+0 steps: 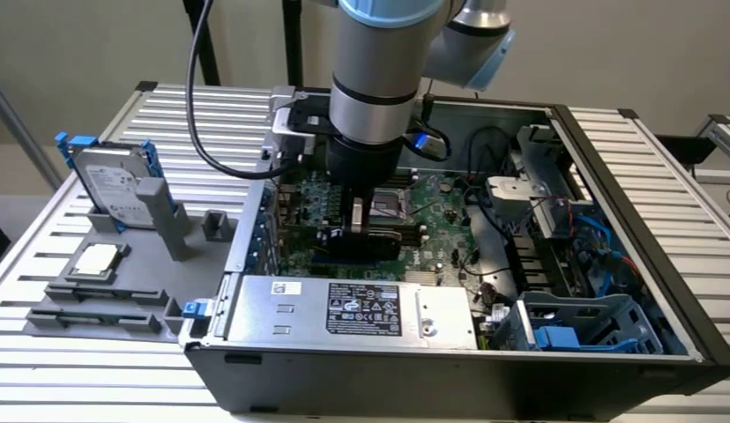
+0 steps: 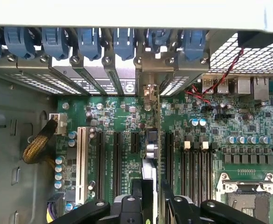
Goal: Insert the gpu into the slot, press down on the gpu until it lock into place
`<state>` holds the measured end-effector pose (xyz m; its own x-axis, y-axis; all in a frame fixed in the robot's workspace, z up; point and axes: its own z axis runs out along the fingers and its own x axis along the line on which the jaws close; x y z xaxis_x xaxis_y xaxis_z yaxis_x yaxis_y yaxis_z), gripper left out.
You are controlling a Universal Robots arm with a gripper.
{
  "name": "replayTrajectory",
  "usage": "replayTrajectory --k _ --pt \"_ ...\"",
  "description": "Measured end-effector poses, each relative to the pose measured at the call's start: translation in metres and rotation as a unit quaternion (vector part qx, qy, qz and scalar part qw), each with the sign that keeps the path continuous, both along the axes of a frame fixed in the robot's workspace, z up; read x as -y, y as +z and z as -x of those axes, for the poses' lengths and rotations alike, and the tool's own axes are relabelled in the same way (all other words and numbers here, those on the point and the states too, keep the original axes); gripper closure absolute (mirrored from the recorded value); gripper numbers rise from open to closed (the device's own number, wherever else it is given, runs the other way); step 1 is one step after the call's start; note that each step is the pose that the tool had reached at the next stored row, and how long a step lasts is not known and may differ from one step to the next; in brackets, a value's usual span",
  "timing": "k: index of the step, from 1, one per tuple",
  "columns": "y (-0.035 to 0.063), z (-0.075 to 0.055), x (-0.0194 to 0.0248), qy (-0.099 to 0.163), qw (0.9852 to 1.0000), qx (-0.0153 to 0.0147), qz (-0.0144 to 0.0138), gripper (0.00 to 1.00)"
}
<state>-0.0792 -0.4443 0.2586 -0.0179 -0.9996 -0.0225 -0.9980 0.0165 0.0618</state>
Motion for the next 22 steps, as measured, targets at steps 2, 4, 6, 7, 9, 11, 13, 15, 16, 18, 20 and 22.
replayTrajectory --k 2,4,6,7,9,11,13,15,16,18,20,22 --pt "0.0044 -0.0007 -0.0002 0.0 1.0 -0.0014 0.0006 0.73" --pt "0.0056 -0.0008 -0.0002 0.0 1.0 -0.0017 0.0006 0.73" --pt "0.0054 -0.0008 -0.0001 0.001 1.0 -0.0019 0.0007 0.73" --pt "0.005 -0.0008 -0.0001 0.001 1.0 -0.0021 0.0008 0.73" --pt "0.0035 -0.0009 -0.0001 0.001 1.0 -0.0033 0.0008 0.73" --pt "0.0014 -0.0008 0.0 0.001 1.0 -0.0049 0.0011 0.73" --pt "0.0001 -0.0008 0.0 0.002 1.0 -0.0072 0.0011 0.73" --pt "-0.0004 -0.001 -0.0001 0.002 0.9999 -0.0105 0.0008 0.73" --pt "-0.0004 -0.001 -0.0001 0.002 0.9999 -0.0123 0.0008 0.73" --pt "0.0001 -0.001 -0.0002 0.002 0.9999 -0.0148 0.0005 0.73" --pt "0.0007 -0.0012 -0.0003 0.002 0.9999 -0.016 0.0003 0.73" --pt "0.0019 -0.0017 -0.0003 0.003 0.9998 -0.0175 0.0008 0.73"
